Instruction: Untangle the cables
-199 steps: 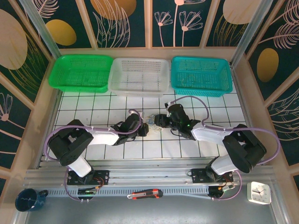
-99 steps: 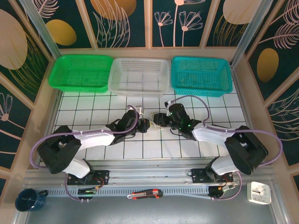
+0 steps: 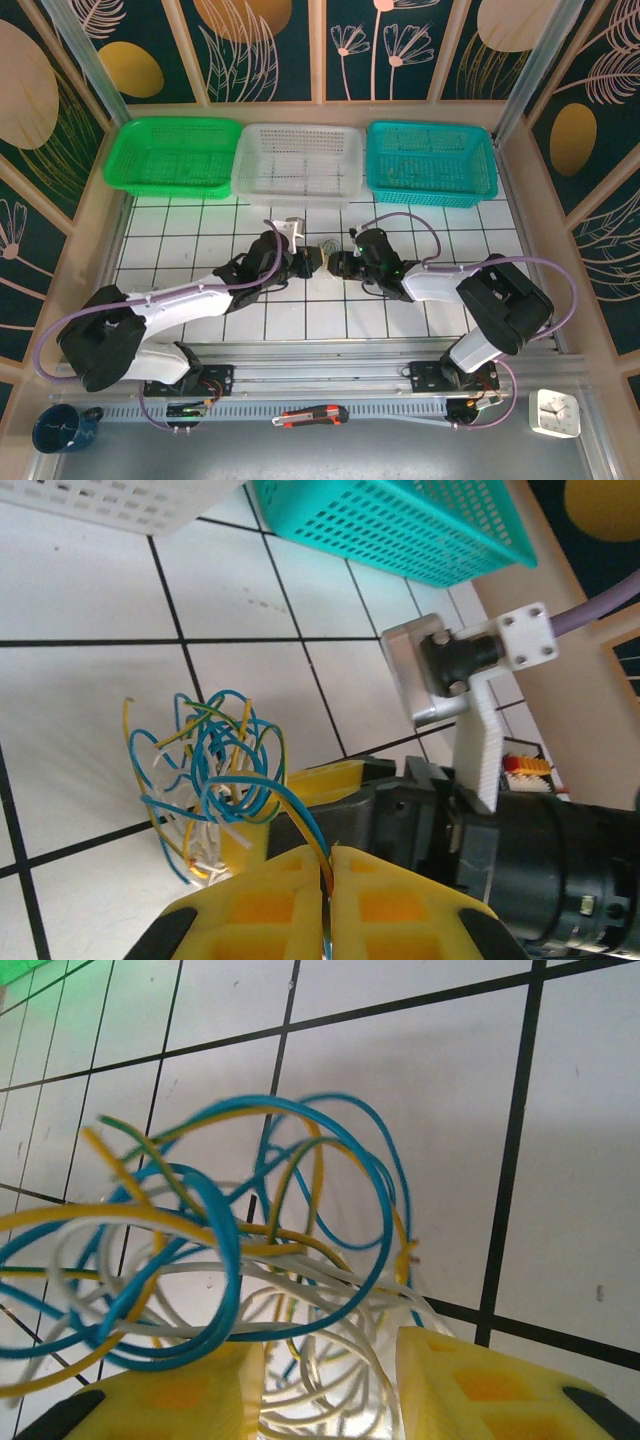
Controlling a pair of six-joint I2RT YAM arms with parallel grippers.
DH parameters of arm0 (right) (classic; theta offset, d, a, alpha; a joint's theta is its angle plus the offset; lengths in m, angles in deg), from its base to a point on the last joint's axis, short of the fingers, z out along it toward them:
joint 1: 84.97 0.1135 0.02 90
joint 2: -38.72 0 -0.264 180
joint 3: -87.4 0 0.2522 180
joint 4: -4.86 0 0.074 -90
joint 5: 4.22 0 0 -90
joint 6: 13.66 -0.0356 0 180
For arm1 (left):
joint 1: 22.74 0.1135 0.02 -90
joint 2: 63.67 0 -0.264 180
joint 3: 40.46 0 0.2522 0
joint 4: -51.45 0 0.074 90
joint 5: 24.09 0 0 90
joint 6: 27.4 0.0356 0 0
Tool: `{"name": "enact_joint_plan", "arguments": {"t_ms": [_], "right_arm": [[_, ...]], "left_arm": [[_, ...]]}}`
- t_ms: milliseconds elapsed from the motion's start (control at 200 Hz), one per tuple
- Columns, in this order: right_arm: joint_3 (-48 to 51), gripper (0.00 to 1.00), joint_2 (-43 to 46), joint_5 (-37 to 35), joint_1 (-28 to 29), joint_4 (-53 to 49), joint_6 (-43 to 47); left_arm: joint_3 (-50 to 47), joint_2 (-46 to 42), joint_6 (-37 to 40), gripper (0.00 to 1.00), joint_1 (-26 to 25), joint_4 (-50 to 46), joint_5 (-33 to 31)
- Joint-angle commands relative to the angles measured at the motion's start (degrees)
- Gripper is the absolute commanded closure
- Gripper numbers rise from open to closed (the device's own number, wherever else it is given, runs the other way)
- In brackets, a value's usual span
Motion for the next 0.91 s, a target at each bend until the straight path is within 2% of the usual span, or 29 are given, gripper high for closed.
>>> {"name": "enact_joint_plan", "arguments": {"t_ms": [0, 330, 545, 756, 831, 901], "right_arm": [[0.6, 0.6, 0.1, 0.0, 0.1, 1.5, -0.4], [0.2, 0.6, 3.7, -1.2, -1.0, -2.4, 1.3], [-0.3, 0.6, 5.9, -1.4, -1.7, -4.6, 2.1], [-0.8, 0.6, 9.7, -2.3, -2.6, -7.6, 3.1], [-1.0, 0.6, 11.0, -2.7, -3.1, -8.6, 3.5], [-1.2, 0.6, 11.8, -2.8, -3.6, -9.3, 3.7]], "left_arm": [[1.5, -1.3, -0.9, 0.92, -0.3, 1.3, 0.8], [1.1, -2.9, -3.9, 0.92, 0.0, 5.6, 1.7], [2.3, -3.7, -4.1, 0.78, 0.6, 5.8, 2.9], [2.3, -3.4, -3.2, 0.84, 1.1, 5.1, 2.5], [2.0, -3.3, -3.1, 0.82, 1.3, 4.6, 1.7], [1.7, -3.2, -2.9, 0.76, 1.9, 4.0, 1.0]]}}
